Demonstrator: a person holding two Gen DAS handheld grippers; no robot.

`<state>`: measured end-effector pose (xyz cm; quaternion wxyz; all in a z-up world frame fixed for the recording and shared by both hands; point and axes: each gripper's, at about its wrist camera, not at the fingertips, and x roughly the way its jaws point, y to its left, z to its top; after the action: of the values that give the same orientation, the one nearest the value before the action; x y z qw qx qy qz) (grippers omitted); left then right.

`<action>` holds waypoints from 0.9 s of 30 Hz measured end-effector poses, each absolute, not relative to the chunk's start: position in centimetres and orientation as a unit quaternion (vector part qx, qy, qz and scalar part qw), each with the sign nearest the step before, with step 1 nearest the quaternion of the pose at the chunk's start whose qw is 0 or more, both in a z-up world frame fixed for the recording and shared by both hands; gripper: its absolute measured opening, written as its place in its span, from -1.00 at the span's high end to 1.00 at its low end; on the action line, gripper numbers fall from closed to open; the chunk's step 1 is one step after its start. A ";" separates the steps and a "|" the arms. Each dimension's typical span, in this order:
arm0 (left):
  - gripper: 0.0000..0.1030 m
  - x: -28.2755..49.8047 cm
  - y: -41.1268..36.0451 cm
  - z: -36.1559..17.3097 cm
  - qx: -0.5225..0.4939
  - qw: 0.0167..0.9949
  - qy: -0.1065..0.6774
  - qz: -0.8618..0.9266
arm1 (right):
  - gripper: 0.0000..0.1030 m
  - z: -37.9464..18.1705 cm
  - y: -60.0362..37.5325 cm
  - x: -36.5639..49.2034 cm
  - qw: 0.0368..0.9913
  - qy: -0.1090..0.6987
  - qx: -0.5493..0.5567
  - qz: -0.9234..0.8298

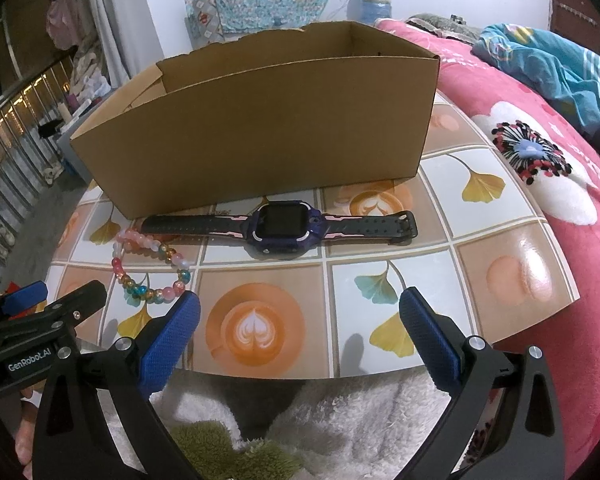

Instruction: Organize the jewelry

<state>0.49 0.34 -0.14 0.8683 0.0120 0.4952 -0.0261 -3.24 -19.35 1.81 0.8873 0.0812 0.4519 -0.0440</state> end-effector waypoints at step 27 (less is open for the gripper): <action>-0.84 2.2 2.3 -0.5 0.020 0.872 0.490 -0.006 | -0.73 1.4 -20.6 -2.4 0.892 0.438 0.108 -0.005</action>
<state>2.22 2.33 -0.45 0.8717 0.0195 0.4897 -0.0063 -2.44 -20.56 1.39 0.8924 0.1078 0.4381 -0.0051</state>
